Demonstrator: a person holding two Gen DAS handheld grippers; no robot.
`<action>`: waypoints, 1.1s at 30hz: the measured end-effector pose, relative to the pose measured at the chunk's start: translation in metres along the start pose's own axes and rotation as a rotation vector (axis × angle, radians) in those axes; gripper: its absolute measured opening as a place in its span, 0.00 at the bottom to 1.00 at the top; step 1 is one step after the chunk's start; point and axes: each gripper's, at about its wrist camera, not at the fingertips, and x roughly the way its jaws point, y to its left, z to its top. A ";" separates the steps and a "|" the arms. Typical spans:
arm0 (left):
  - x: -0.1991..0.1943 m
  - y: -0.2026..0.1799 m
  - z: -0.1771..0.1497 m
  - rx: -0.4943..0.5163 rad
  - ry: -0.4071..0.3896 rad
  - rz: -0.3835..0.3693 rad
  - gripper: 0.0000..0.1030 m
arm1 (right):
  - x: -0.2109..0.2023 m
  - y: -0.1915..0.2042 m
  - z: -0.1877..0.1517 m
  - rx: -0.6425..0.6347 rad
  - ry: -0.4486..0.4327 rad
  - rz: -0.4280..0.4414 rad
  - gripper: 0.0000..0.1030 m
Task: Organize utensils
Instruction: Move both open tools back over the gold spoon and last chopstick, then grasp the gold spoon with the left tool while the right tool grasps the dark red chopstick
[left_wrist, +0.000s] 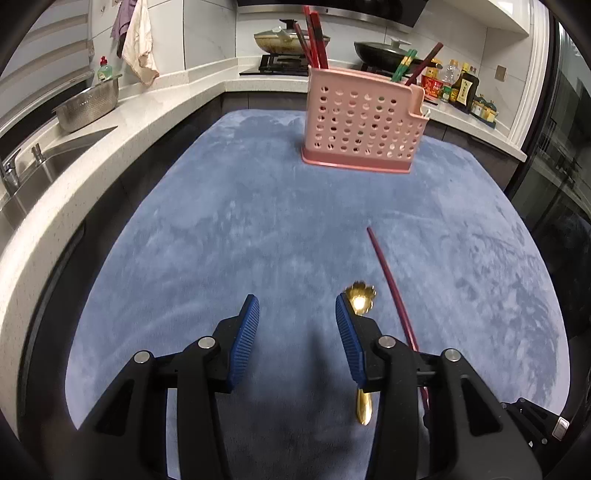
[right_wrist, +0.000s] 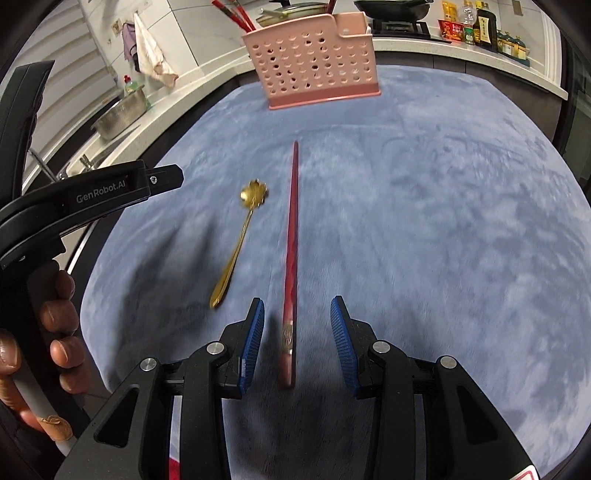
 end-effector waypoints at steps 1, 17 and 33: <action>0.000 0.000 -0.002 0.000 0.003 0.000 0.40 | 0.001 0.001 -0.001 -0.005 0.003 -0.002 0.34; 0.008 0.000 -0.020 0.010 0.046 0.003 0.40 | 0.007 0.004 -0.011 -0.053 -0.007 -0.085 0.07; 0.011 -0.017 -0.034 0.047 0.075 -0.029 0.49 | -0.006 -0.023 -0.007 0.054 -0.047 -0.105 0.07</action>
